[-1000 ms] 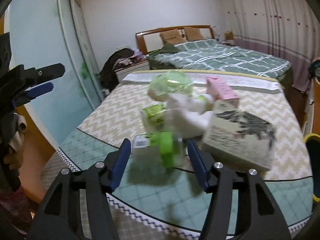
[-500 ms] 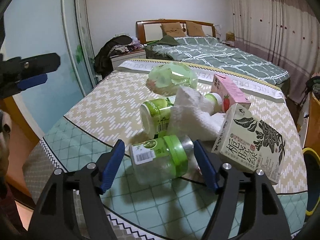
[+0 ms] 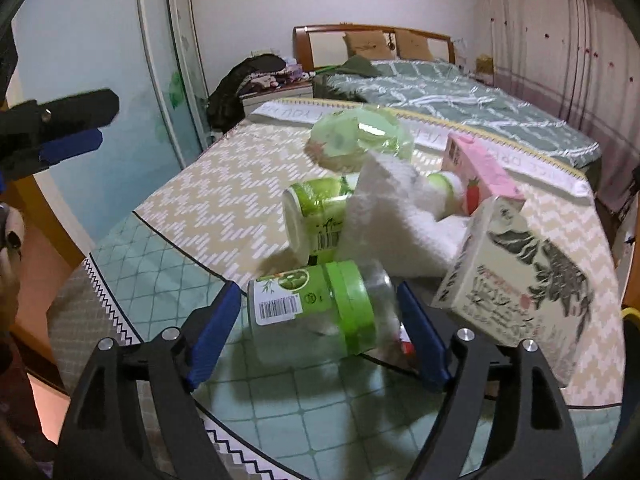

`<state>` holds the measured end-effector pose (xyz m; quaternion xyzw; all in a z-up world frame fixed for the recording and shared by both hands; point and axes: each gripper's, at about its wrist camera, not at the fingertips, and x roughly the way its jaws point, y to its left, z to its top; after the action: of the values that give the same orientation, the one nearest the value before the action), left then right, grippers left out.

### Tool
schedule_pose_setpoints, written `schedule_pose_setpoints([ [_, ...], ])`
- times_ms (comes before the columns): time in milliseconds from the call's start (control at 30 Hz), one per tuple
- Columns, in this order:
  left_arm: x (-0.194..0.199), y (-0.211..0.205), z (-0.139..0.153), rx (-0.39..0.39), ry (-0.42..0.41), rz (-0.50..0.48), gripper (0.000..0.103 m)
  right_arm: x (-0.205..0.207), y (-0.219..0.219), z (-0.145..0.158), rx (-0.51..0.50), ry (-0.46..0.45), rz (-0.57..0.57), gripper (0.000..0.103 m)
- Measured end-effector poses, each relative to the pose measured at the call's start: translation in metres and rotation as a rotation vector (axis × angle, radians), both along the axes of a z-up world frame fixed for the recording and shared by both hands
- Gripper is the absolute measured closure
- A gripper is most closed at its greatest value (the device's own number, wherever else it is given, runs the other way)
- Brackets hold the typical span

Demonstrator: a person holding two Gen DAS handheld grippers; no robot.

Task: Collect trash
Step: 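Grasp the green-capped clear jar with the right gripper and lift it toward the bin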

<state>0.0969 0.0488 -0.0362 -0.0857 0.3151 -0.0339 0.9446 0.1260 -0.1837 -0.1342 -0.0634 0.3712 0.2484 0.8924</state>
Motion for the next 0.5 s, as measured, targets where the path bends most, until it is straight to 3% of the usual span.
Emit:
schedule_pose_setpoints([
  [200, 0.003, -0.006, -0.002, 0.011, 0.006, -0.011, 0.007, -0.011, -0.005, 0.008, 0.040, -0.016, -0.011, 0.031],
  [500, 0.006, -0.019, -0.006, 0.018, 0.015, -0.040, 0.007, -0.032, -0.040, 0.051, 0.124, -0.130, -0.080, 0.031],
])
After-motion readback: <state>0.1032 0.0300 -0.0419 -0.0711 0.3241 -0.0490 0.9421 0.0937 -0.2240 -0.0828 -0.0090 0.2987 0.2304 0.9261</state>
